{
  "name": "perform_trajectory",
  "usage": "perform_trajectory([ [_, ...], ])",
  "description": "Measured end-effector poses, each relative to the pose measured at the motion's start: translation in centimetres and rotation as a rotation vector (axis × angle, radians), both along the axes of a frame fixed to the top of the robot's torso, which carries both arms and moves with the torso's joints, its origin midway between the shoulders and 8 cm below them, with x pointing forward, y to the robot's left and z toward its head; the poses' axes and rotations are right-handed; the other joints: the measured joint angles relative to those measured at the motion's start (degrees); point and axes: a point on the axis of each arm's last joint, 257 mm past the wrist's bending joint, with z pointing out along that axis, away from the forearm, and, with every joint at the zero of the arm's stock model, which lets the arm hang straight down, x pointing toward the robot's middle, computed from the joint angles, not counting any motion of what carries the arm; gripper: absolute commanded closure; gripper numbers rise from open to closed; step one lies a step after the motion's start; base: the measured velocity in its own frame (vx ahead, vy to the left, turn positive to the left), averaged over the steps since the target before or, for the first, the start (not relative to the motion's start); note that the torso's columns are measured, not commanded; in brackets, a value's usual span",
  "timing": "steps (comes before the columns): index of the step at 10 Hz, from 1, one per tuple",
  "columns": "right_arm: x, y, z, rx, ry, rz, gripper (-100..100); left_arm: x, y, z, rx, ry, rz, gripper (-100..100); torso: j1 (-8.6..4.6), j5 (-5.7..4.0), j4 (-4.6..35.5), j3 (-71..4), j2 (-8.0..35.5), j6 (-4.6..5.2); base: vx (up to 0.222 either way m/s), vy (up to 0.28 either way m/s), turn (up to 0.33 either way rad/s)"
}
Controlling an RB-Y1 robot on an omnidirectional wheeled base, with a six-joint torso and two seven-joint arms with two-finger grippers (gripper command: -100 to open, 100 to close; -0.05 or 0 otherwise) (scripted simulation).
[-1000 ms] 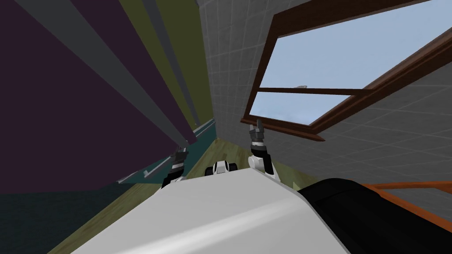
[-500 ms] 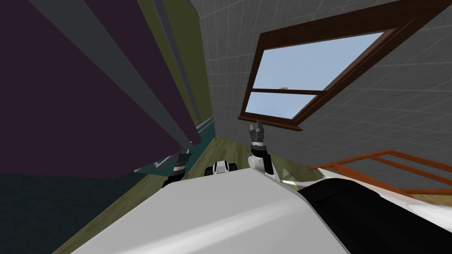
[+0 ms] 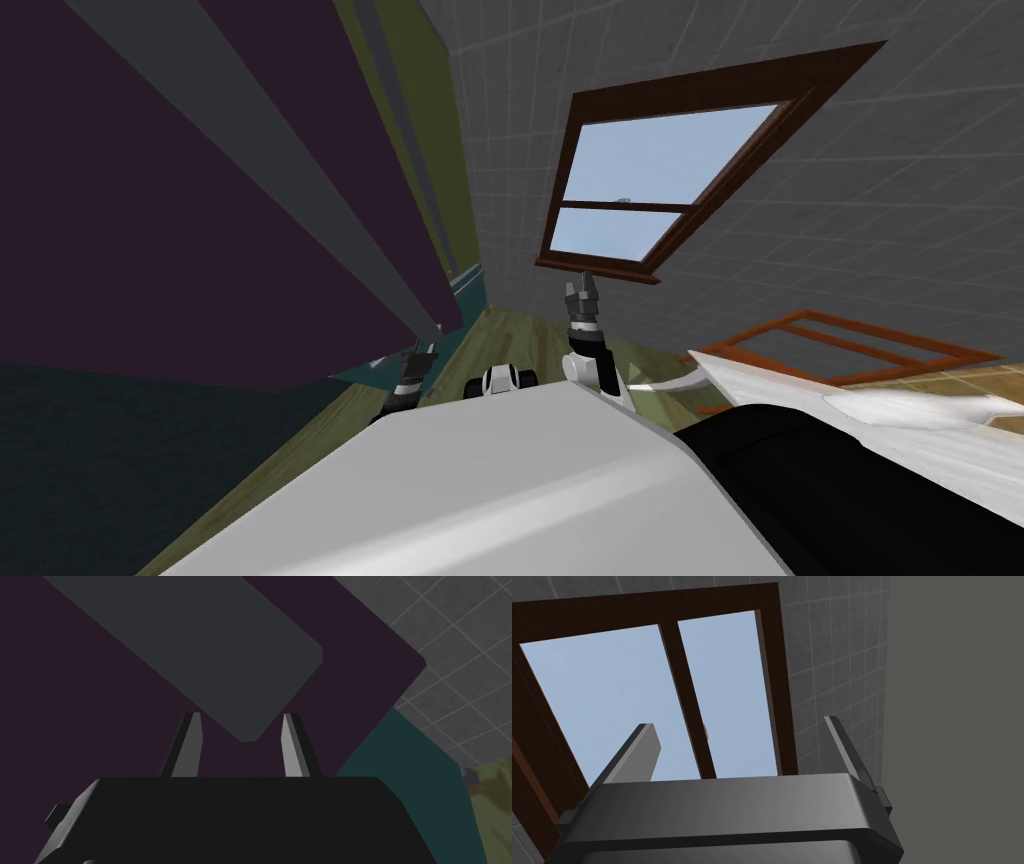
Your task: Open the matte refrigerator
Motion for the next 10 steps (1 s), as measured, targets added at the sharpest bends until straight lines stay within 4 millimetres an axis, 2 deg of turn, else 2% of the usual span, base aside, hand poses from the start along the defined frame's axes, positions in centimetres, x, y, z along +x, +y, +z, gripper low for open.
perform_trajectory([
  [2,0.0,0.0,0.0,0.0,0.0,0.0,0,-1.2,-1.6,0.2,-0.003,-0.003,-0.065,100,0.02,-0.1,0.1,0.1,0.2,-0.36,-0.195,0.126,-0.119],
  [5,0.0,0.0,0.0,0.0,0.0,0.0,0,-2.6,-3.5,0.1,-0.004,0.0,-0.148,100,-0.16,-0.16,0.1,-0.1,0.0,-0.2,-0.175,0.112,-0.129],
  [6,0.0,0.0,0.0,0.0,0.0,0.0,0,-3.2,-3.9,0.2,-0.004,0.0,-0.174,-100,-0.28,-0.21,0.2,-0.1,0.0,-0.14,-0.057,0.034,0.042],
  [8,0.0,0.0,0.0,0.0,0.0,0.0,0,-3.4,-3.2,1.5,-0.007,-0.002,-0.184,-100,-0.35,-0.11,-0.2,-0.4,-0.7,-0.23,0.031,-0.07,0.106],
  [10,0.0,0.0,0.0,0.0,0.0,0.0,0,-3.7,-2.4,1.8,-0.003,0.014,-0.191,-100,-0.15,-0.16,0.0,-0.4,-0.6,-0.04,0.037,-0.053,0.046],
])
